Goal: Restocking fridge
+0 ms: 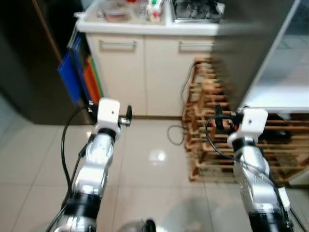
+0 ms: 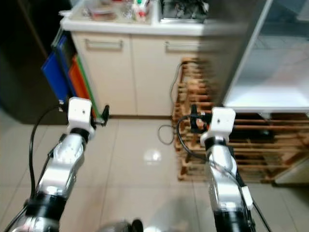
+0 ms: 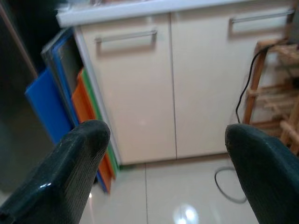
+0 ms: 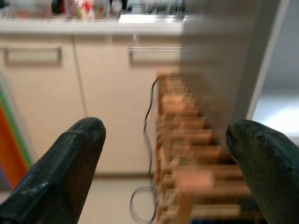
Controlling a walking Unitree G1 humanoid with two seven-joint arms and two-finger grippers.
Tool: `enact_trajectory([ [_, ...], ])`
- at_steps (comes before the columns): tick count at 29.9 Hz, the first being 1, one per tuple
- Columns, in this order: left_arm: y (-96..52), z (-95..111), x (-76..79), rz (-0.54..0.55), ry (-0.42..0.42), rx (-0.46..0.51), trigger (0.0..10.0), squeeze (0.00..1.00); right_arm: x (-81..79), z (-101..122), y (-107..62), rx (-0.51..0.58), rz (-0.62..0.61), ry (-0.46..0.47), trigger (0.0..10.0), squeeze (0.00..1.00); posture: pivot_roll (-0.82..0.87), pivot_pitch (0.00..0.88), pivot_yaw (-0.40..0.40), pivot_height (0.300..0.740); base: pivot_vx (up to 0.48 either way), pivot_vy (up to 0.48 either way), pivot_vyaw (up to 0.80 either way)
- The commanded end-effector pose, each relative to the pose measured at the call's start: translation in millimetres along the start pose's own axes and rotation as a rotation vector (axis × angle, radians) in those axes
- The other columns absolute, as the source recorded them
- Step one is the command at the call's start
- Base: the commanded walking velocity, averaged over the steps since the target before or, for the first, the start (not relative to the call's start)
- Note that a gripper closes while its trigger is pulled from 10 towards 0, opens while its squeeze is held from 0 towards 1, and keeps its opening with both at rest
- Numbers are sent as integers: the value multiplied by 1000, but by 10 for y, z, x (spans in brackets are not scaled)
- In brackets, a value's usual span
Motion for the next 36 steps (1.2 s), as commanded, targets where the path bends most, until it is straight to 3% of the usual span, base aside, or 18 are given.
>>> enact_trajectory([
  [1,-31,35,-50,-11,-33,32,10000,0,-52,55,-28,21,32,20,10000,0,16,31,1,740,0,0,0],
  [5,-177,-167,-81,-39,-8,1,10000,0,-91,15,-86,13,49,48,10000,0,14,32,-1,740,0,0,0],
  [7,-246,-190,-92,-33,-71,-12,10000,0,-51,-57,-124,-7,22,66,10000,0,23,33,-1,740,0,0,0],
  [9,-228,-101,-57,-33,-109,3,10000,0,-29,-108,-144,-13,7,58,10000,0,23,33,-3,740,0,0,0],
  [14,-146,114,6,-30,-101,70,10000,0,-11,-185,-176,-35,-4,46,10000,0,19,26,-2,740,0,0,0],
  [19,-138,127,14,-19,-63,64,10000,0,-4,-180,-161,-36,-6,45,10000,0,21,33,-1,740,66,0,0],
  [36,-3,253,27,7,-15,77,10000,0,47,-148,-14,-35,-16,5,10000,0,23,38,0,740,480,0,235],
])
Point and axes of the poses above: a point about 5 cm out from each wrist's last joint towards the gripper, its own y axis pointing out of the wrist towards the gripper, its own z axis along the axis of the wrist's last joint, x = y × z, the point moved 3 cm from there along y, pointing out of the wrist towards the gripper, and after that the axes turned 9 degrees about y, right-handed, at the moved point
